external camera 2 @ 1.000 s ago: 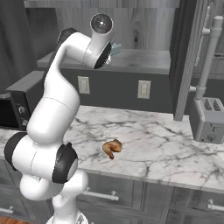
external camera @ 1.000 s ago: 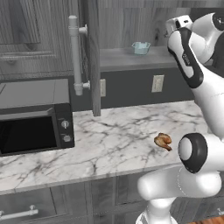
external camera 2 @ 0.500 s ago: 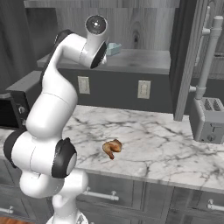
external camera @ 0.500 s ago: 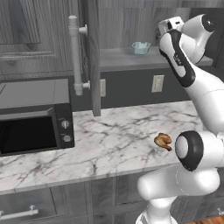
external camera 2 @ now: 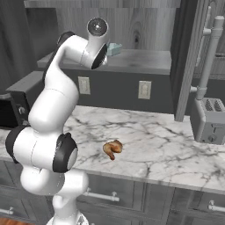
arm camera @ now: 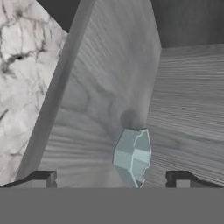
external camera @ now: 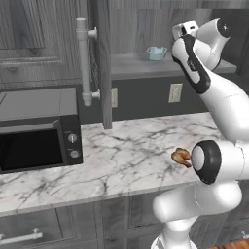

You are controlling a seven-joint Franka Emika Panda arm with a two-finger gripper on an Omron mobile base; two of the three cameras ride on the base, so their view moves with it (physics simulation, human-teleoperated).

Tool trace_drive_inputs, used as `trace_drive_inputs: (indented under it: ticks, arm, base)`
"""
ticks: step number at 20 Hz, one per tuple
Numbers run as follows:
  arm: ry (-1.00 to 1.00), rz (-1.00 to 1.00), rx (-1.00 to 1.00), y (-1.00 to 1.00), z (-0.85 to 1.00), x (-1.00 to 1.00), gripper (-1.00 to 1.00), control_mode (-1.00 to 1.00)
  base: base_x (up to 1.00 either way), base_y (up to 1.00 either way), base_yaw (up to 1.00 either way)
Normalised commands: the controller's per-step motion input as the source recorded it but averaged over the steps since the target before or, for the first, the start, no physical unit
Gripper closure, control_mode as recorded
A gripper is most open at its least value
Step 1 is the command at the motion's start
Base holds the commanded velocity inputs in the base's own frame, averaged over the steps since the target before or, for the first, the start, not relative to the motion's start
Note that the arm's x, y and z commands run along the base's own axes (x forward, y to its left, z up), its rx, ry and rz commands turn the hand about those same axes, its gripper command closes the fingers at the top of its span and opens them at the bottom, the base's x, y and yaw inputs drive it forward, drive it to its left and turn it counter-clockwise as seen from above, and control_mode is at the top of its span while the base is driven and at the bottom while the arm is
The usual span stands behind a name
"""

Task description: Retrieve the tupperware from the cabinet, then place the raw meat into the tupperware to avoid contamination.

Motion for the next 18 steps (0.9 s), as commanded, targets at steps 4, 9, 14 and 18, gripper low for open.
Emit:
trace_drive_inputs:
  ticks: [4, 9, 14, 18]
  arm:
    - [0.0, 0.0, 0.0, 0.03, -0.01, 0.23, -1.0, -1.0]
    - [0.0, -0.01, 0.0, 0.0, -0.04, 0.2, -1.0, -1.0]
    - [0.0, -0.01, 0.0, 0.0, -0.12, 0.24, -1.0, -1.0]
    - [0.0, 0.0, 0.0, -0.02, -0.14, 0.26, -1.0, -1.0]
  base:
    - [0.0, 0.0, 0.0]
    - [0.0, 0.0, 0.0]
    - [0.0, 0.0, 0.0]
    - [0.0, 0.0, 0.0]
